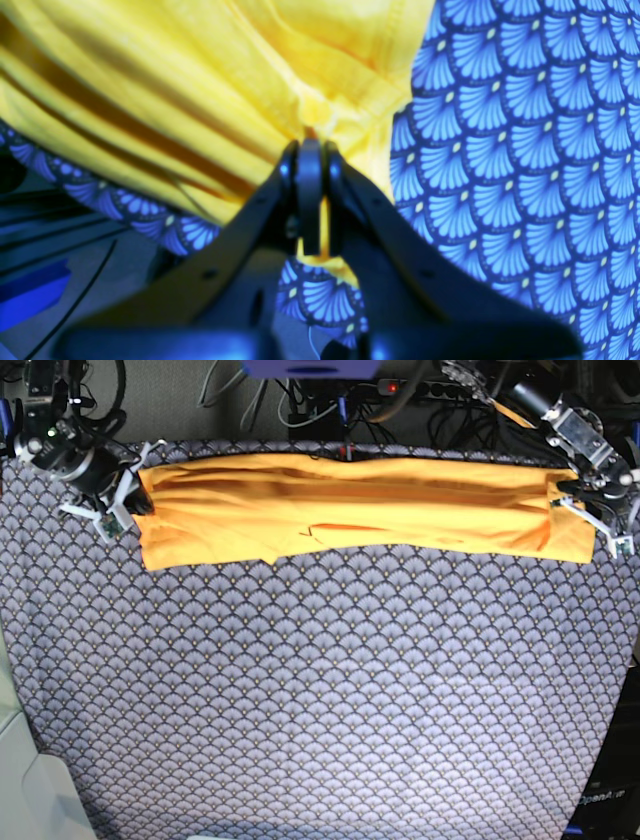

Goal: Fold the T-shirt properly
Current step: 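Drag the sleeve end toward the collar with the right gripper, left gripper holding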

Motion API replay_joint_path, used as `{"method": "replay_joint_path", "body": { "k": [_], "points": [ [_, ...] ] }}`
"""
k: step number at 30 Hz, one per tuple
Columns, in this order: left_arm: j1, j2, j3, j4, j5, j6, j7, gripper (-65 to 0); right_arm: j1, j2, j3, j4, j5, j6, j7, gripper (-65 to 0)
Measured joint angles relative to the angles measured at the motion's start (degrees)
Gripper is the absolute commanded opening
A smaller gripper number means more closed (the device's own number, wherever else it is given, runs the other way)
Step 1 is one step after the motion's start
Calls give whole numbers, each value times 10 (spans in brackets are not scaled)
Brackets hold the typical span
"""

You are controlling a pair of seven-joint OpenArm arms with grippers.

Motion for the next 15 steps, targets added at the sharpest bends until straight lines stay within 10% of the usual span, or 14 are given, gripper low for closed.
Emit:
{"method": "replay_joint_path", "body": {
  "k": [15],
  "points": [
    [0,-7,0,-4,-4,-3,2,-650,38,-2,-1,-93,5,2,9,-650]
  ]
}}
